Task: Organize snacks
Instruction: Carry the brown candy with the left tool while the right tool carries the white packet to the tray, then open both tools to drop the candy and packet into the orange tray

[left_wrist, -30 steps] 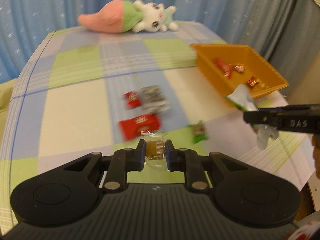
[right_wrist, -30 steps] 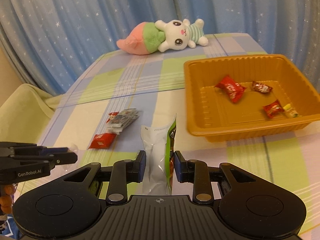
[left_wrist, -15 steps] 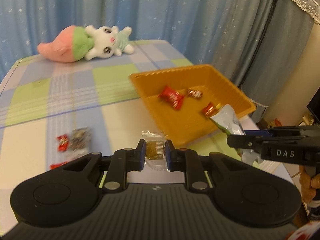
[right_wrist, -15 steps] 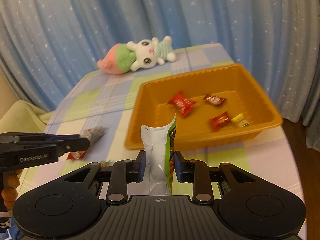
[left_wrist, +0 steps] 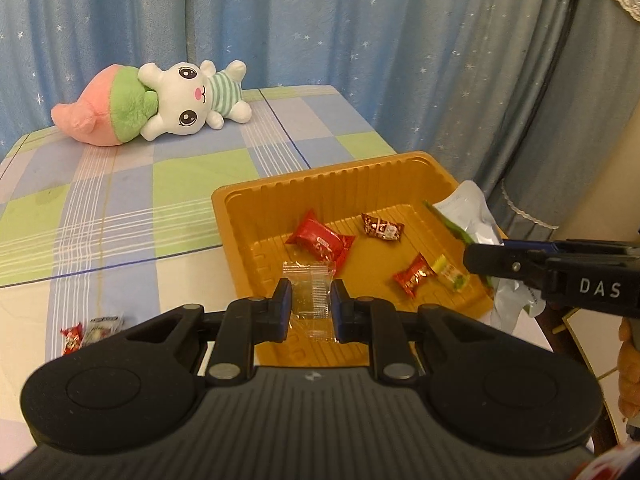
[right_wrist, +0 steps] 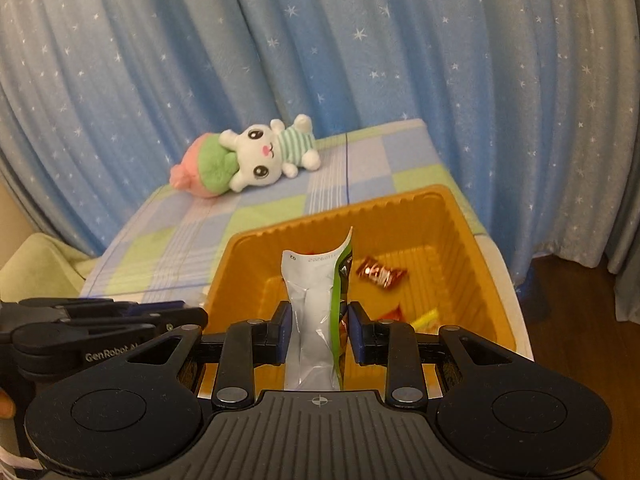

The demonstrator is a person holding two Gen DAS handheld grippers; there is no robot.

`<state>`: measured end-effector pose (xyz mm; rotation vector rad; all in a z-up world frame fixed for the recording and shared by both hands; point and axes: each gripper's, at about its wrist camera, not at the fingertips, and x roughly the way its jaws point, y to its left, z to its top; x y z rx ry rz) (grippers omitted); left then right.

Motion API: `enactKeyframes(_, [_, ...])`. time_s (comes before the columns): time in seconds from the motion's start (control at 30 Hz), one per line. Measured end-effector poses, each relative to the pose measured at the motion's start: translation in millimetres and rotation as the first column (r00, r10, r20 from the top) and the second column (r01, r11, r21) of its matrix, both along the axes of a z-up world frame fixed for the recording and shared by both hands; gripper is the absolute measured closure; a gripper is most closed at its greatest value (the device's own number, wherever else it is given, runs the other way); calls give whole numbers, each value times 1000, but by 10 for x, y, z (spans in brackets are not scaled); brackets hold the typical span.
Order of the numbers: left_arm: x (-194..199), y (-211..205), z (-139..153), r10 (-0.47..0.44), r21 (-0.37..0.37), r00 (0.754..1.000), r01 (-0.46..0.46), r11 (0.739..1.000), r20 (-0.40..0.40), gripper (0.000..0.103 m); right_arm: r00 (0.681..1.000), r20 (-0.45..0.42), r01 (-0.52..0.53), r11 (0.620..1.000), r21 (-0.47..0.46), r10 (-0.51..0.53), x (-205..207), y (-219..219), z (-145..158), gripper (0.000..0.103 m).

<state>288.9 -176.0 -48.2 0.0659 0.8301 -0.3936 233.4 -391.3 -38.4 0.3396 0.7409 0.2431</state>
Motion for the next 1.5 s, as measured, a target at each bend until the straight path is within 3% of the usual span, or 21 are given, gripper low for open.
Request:
enactKeyframes(0.73, [456, -292, -401, 9, 71, 997, -3, 997, -83, 84, 999, -45, -1, 1000, 23, 2, 488, -80, -248, 73])
enactKeyframes(0.97, [406, -242, -387, 1, 56, 996, 3, 998, -85, 74, 999, -52, 9, 1000, 25, -8, 519, -104, -276, 73])
enactKeyframes(1.5, [299, -98, -249, 44, 25, 996, -42, 999, -76, 71, 995, -97, 1, 999, 33, 2, 651, 11, -423, 73])
